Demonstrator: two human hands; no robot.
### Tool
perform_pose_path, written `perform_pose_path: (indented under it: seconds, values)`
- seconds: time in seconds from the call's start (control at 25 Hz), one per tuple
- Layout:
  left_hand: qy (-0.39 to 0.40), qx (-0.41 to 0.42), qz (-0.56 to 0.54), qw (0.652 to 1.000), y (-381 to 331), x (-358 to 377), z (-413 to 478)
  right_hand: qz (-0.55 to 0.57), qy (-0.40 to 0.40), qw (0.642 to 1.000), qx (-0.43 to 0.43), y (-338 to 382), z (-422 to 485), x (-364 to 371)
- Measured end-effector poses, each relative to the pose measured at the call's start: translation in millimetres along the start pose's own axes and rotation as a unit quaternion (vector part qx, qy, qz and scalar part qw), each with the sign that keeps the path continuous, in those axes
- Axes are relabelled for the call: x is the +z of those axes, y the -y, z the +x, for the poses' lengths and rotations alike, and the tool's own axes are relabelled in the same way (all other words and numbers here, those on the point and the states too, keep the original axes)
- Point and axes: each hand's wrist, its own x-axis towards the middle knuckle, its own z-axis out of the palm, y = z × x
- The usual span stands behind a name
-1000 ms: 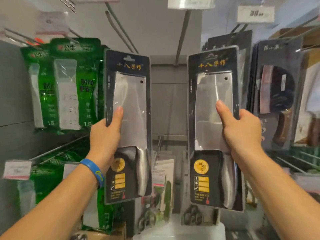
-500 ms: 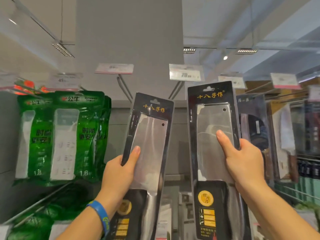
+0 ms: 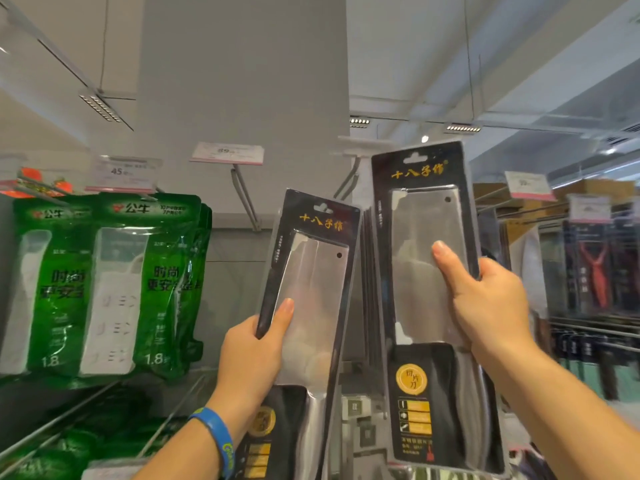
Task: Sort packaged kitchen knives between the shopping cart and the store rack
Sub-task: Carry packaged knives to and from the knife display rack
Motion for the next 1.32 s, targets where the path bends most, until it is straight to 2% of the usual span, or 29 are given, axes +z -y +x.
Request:
perform_pose_path:
  seconds: [0.2, 0.44, 0.64, 0.76, 0.88, 1.12, 1.32]
  values:
    - [0.001, 0.008, -0.007, 1.000, -6, 12, 5, -0.024, -0.003, 0.999, -0.022, 20, 16, -16]
    - [0.007, 0.011, -0.030, 0.999, -11, 7, 10, 0.000, 0.036, 0.999, 0.019, 21, 8, -19]
    - [-0.030, -0.007, -0.004, 1.000, 11, -32, 7, 0.009, 0.073, 0.997, 0.003, 13, -47, 20]
    - [-0.050, -0.026, 0.011, 0.998, 22, -68, 4, 0.032, 0.135, 0.990, 0.036, 8, -75, 54]
    - [-0.084, -0.033, 0.043, 0.995, 26, -103, 9, 0.042, 0.160, 0.985, 0.040, 19, -78, 78]
    - [-0.102, -0.014, 0.069, 0.992, 11, -137, 15, 0.070, 0.125, 0.989, -0.034, 73, -59, 99]
    - [-0.103, 0.023, 0.124, 0.987, -5, -133, 28, 0.106, 0.099, 0.988, -0.051, 99, -34, 98]
